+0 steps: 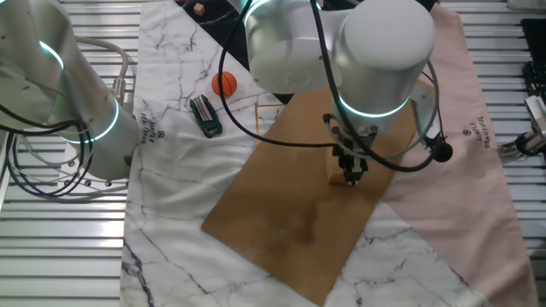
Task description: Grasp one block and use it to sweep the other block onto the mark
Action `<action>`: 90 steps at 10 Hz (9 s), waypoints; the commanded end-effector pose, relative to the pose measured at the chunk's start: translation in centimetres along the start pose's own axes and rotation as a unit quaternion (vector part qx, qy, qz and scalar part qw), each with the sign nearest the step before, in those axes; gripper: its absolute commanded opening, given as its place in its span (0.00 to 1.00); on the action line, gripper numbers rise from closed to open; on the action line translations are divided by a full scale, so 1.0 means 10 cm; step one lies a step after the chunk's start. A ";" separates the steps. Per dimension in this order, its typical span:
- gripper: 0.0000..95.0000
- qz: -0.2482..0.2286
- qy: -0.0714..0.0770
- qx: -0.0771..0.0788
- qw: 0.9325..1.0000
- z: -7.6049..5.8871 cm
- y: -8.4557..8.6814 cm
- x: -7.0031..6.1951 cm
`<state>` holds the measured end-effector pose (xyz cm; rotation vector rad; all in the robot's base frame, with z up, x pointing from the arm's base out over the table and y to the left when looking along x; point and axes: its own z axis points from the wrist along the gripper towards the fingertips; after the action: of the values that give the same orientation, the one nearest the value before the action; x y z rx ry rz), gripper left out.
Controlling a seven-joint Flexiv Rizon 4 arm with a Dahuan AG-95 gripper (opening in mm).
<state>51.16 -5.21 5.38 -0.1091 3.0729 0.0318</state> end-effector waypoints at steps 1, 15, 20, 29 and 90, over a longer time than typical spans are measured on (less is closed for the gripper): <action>0.00 0.003 0.000 0.002 1.000 0.00 0.00 0.00; 0.00 0.032 0.000 0.008 0.999 0.00 0.01 0.00; 0.00 0.038 0.000 0.009 0.999 0.00 0.03 0.00; 0.00 0.051 0.001 0.011 0.999 -0.02 0.11 -0.05; 0.00 0.106 0.003 -0.001 0.994 -0.06 0.45 -0.20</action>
<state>52.74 -0.63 6.17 0.2187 3.0762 0.0470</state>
